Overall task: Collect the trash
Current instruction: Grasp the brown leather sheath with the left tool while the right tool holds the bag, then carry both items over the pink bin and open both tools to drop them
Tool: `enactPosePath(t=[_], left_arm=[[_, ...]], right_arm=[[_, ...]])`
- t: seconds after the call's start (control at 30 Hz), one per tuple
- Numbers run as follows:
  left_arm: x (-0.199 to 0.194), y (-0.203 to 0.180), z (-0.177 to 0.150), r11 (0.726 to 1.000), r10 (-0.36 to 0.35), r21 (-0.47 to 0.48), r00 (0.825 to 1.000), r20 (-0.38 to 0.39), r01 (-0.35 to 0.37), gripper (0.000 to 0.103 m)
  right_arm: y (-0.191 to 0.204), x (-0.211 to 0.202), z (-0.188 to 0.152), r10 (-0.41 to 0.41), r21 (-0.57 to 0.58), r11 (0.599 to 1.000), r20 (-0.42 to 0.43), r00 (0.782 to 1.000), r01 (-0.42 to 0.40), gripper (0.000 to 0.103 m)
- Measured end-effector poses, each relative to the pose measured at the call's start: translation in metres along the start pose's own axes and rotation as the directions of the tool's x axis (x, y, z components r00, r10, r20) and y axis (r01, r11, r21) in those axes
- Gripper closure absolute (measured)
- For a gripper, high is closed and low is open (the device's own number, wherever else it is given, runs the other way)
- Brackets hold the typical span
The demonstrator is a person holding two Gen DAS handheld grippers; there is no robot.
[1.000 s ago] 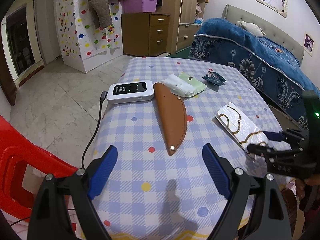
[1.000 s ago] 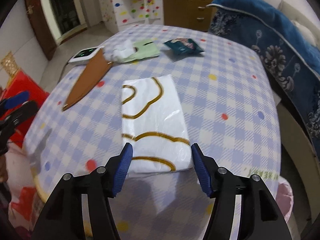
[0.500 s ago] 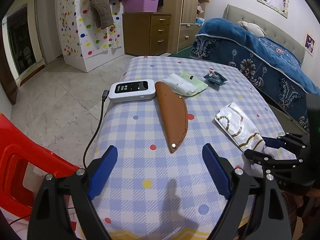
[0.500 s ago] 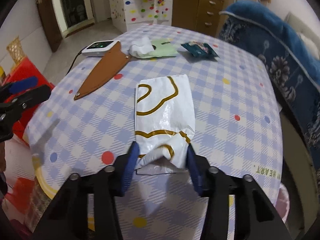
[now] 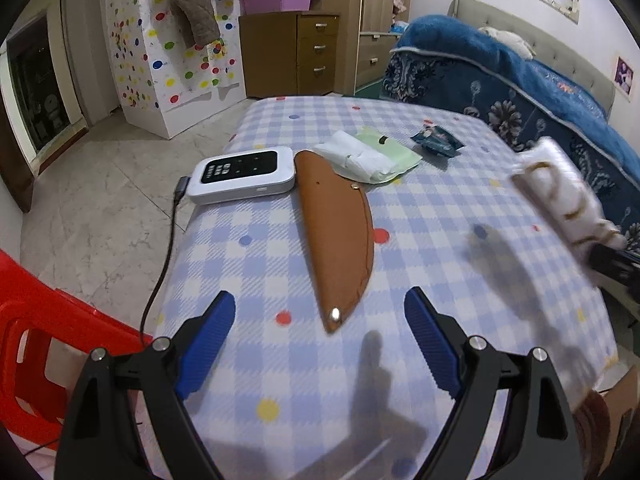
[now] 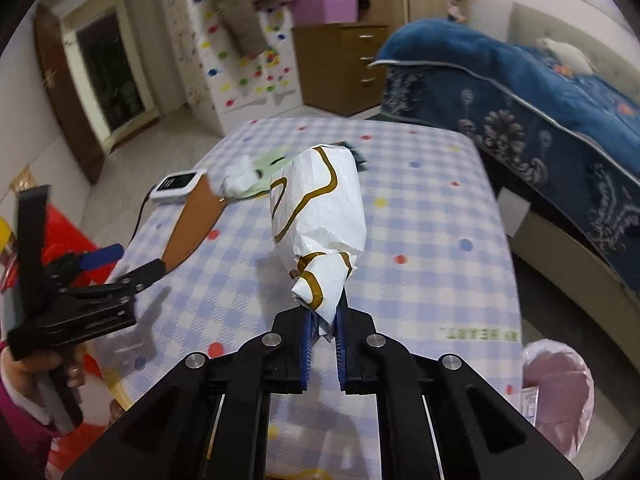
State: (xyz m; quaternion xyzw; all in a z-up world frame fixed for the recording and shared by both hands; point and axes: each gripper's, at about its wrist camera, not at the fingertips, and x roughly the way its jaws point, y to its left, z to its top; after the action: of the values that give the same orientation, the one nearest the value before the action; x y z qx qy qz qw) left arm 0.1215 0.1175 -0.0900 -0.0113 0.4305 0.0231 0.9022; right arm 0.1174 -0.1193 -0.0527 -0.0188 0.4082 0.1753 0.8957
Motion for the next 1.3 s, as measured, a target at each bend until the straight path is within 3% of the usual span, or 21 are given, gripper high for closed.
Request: enactPosePath(t=[0.3, 0.47, 0.6, 0.63, 0.77, 0.93, 1.17, 1.3], left_arm=[[0.042, -0.013, 0.029, 0.999, 0.049, 0.024, 0.998, -0.048, -0.047, 0.030], [0.051, -0.017, 0.039, 0.999, 0.034, 0.035, 0.998, -0.052, -0.033, 0.035], [0.051, -0.019, 0.040, 0.998, 0.023, 0.057, 0.999, -0.036, -0.021, 0.052], [0.050, -0.018, 0.040, 0.998, 0.015, 0.058, 0.999, -0.040, -0.013, 0.052], [0.036, -0.018, 0.032, 0.998, -0.050, 0.039, 0.998, -0.050, 0.052, 0.053], [-0.010, -0.038, 0.012, 0.985, -0.168, 0.044, 0.986, -0.004, 0.168, 0.053], [-0.060, -0.097, -0.010, 0.949, -0.290, 0.144, 0.956, 0.042, 0.281, 0.053], [-0.076, -0.142, -0.019, 0.908, -0.367, 0.232, 0.929, 0.041, 0.348, 0.053]], right_arm=[[-0.022, -0.002, -0.008, 0.001, 0.078, 0.997, -0.003, 1.000, -0.001, 0.093], [-0.028, -0.003, -0.009, 0.008, 0.100, 0.995, 0.001, 1.000, -0.008, 0.093], [-0.030, -0.008, -0.010, 0.014, 0.112, 0.994, 0.014, 1.000, -0.016, 0.093], [-0.031, -0.011, -0.011, 0.013, 0.113, 0.993, 0.018, 1.000, -0.015, 0.093], [-0.033, -0.020, -0.017, 0.014, 0.123, 0.992, 0.033, 0.999, -0.018, 0.093], [-0.041, -0.037, -0.029, 0.011, 0.150, 0.988, 0.056, 0.998, -0.020, 0.093], [-0.062, -0.065, -0.055, -0.027, 0.210, 0.978, 0.074, 0.997, 0.011, 0.093], [-0.080, -0.085, -0.072, -0.076, 0.252, 0.966, 0.087, 0.993, 0.051, 0.093]])
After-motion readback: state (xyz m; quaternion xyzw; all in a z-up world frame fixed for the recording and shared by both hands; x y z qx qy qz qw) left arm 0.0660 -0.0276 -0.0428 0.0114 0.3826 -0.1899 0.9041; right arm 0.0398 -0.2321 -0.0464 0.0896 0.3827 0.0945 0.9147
